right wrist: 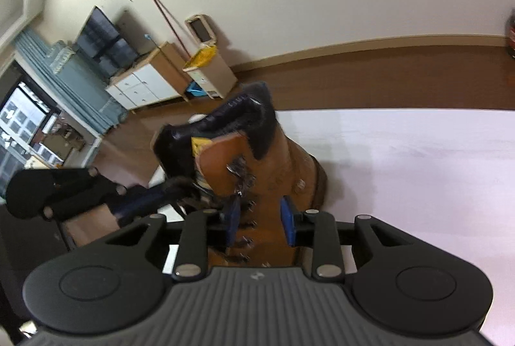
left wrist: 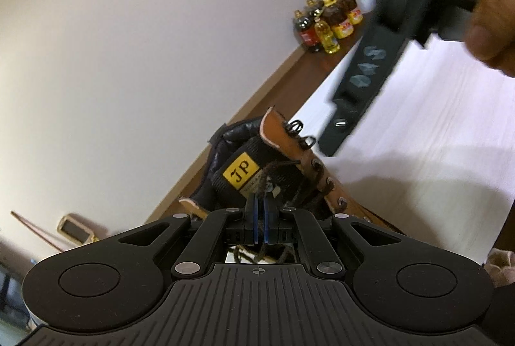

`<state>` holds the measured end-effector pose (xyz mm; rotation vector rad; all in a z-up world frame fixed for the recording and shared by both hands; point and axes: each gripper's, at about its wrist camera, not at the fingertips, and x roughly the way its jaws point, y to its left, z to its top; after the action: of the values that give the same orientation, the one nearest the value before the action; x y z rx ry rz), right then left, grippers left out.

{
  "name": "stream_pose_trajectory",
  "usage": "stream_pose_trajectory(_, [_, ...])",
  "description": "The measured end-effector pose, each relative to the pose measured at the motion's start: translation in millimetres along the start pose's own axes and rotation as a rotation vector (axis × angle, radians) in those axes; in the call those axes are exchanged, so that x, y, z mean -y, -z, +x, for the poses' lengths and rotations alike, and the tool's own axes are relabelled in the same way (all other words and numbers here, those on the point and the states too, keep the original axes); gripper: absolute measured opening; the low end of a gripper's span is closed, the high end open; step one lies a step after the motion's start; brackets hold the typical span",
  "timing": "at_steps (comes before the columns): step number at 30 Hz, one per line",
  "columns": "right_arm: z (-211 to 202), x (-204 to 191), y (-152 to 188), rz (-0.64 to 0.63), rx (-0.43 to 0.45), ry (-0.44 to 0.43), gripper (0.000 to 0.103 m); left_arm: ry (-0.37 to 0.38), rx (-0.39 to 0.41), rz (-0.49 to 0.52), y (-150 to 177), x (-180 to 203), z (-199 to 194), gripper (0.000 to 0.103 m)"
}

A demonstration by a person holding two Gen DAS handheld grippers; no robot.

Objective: Lace up shoes with both hands

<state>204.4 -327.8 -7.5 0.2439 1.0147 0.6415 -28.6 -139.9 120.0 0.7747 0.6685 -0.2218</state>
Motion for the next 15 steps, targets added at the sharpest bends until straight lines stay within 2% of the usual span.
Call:
stream_pose_trajectory(2, [2.2,3.2,7.4,0.015,-0.027,0.016,0.032,0.002,0.001,-0.009,0.1,-3.8,-5.5,0.004])
stream_pose_trajectory(5, [17.0,6.8,28.1,0.031,-0.123,0.006,0.032,0.008,0.012,-0.003,0.6,-7.6,-16.9,0.004])
stream_pose_trajectory(11, [44.8,-2.7,54.3,-0.110,-0.264,-0.058,0.032,0.017,-0.020,-0.044,9.2,-28.7,-22.5,0.006])
stream_pose_trajectory(12, [49.1,-3.8,58.0,-0.137,-0.287,-0.070,0.032,0.016,-0.030,-0.043,11.7,-31.1,-20.9,0.006])
stream_pose_trajectory(15, [61.6,-4.8,66.5,-0.193,-0.351,-0.111,0.032,0.019,-0.037,-0.042,-3.8,-14.9,18.3,0.006])
